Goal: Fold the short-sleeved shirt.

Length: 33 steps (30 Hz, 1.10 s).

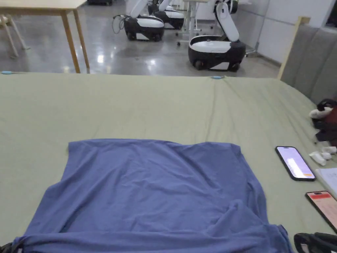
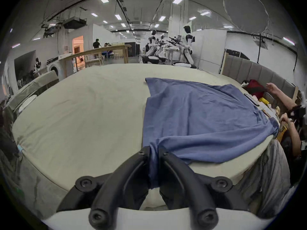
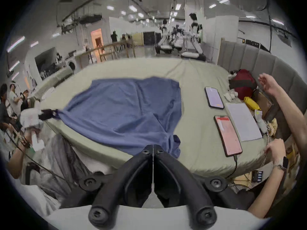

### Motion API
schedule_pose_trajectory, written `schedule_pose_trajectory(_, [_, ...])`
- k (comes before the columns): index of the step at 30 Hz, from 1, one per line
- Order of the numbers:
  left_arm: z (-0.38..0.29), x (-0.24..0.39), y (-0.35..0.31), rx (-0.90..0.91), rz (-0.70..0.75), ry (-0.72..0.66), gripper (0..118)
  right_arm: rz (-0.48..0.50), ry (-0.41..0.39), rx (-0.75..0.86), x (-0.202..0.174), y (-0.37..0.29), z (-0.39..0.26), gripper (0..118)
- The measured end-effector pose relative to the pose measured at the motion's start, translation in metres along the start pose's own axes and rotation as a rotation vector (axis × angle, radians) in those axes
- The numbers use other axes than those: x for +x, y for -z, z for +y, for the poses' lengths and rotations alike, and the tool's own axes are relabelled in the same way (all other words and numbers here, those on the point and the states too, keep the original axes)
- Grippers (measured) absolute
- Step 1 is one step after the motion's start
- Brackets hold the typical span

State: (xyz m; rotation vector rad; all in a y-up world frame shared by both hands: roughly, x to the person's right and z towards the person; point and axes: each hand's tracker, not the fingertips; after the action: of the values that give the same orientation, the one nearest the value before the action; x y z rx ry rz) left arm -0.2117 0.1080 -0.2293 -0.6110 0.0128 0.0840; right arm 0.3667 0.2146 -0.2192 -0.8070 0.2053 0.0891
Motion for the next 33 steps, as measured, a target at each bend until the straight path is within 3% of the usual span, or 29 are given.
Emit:
schedule_pose_trajectory(2, [0.001,0.002,-0.001,-0.001,0.004,-0.002,8,-0.006,-0.064,-0.077,0.013,0.029,-0.008,47])
schedule_pose_trajectory(3, [0.002,0.004,-0.003,-0.001,0.004,-0.003,8,-0.015,-0.09,-0.098,0.013,0.039,-0.009,47])
schedule_pose_trajectory(5, [0.002,0.005,-0.005,0.003,0.003,-0.006,8,-0.03,-0.091,-0.128,0.019,0.062,-0.014,91])
schedule_pose_trajectory(6, [0.002,0.006,-0.005,0.004,0.0,-0.006,8,-0.03,-0.087,-0.139,0.021,0.071,-0.014,91])
schedule_pose_trajectory(9, [0.006,0.012,-0.008,0.002,0.002,-0.006,8,-0.001,-0.077,-0.225,0.031,0.098,-0.014,87])
schedule_pose_trajectory(10, [0.002,0.016,-0.007,-0.034,-0.057,-0.091,8,0.002,-0.081,-0.23,0.033,0.107,-0.015,78])
schedule_pose_trajectory(11, [0.003,0.015,-0.007,-0.036,-0.056,-0.088,8,0.016,-0.075,-0.23,0.034,0.11,-0.016,55])
schedule_pose_trajectory(13, [0.004,0.017,-0.009,-0.039,-0.055,-0.084,8,0.092,-0.019,-0.205,0.031,0.108,-0.017,30])
schedule_pose_trajectory(14, [0.011,0.015,-0.013,0.011,0.04,0.061,8,0.098,-0.011,-0.197,0.03,0.104,-0.017,22])
schedule_pose_trajectory(24, [0.025,0.011,-0.021,0.05,-0.024,-0.022,8,0.122,0.026,-0.034,0.039,0.069,-0.022,19])
schedule_pose_trajectory(29, [0.076,0.013,-0.018,0.126,-0.073,-0.043,8,0.126,0.024,0.032,0.043,0.066,0.024,19])
schedule_pose_trajectory(33, [0.112,0.012,0.021,0.14,-0.068,-0.023,8,0.087,0.033,0.044,0.052,0.097,0.068,19])
